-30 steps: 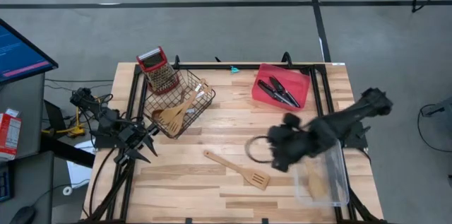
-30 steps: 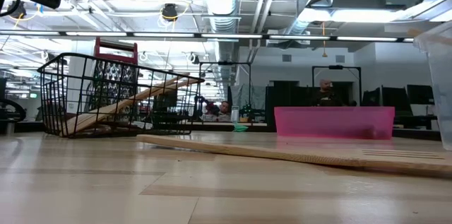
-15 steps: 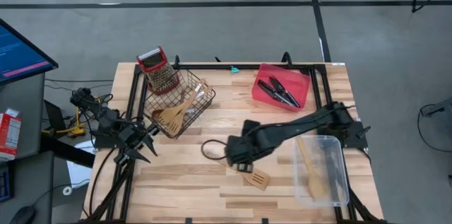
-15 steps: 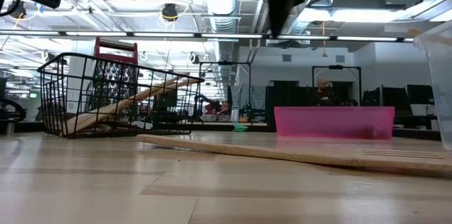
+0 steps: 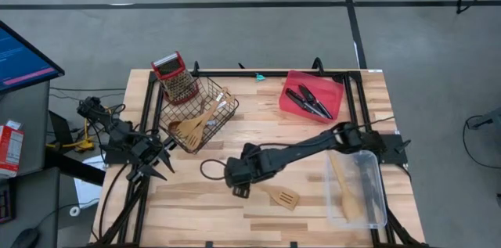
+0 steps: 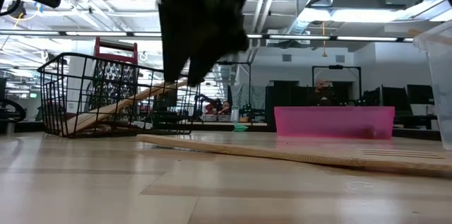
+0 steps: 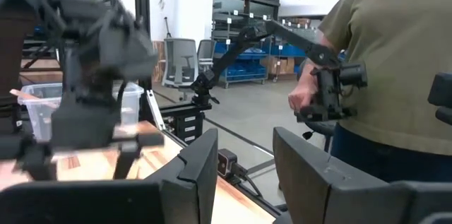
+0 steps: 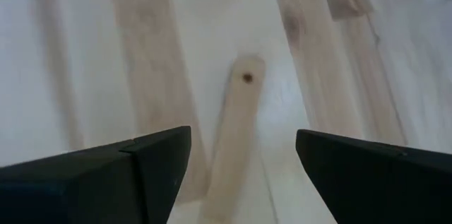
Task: Pick & Place Kitchen Items
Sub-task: Put the brown spatula into the transparent bin
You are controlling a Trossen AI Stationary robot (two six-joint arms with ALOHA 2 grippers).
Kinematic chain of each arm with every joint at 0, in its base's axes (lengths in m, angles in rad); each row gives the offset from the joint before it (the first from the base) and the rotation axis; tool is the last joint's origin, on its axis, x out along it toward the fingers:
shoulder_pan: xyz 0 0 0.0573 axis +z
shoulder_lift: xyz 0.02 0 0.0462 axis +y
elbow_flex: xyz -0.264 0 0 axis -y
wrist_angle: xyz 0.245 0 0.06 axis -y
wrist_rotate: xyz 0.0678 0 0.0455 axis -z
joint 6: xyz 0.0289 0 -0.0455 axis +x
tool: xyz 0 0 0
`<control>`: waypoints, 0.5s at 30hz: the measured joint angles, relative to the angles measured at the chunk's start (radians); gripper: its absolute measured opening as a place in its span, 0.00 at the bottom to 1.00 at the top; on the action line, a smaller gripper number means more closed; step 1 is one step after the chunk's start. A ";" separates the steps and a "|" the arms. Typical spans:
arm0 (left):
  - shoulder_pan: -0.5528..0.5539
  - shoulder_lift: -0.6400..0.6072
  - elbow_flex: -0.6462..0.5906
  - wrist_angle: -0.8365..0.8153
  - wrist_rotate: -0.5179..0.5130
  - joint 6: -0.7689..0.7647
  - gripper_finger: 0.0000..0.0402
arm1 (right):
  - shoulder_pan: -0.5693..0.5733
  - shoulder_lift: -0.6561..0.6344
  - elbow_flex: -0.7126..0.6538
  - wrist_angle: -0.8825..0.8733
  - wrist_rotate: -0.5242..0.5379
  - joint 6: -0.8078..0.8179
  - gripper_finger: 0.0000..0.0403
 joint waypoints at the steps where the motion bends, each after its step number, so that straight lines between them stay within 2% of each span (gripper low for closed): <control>1: 0.000 0.002 0.000 0.002 0.000 0.000 0.29 | -0.005 0.017 0.005 -0.004 -0.001 -0.003 0.67; 9: 0.000 0.009 0.000 0.009 0.000 0.000 0.29 | -0.032 0.117 0.038 0.029 -0.027 -0.017 0.67; 15: 0.000 0.009 0.000 0.013 0.000 0.000 0.29 | -0.045 0.168 0.038 0.033 -0.127 -0.026 0.67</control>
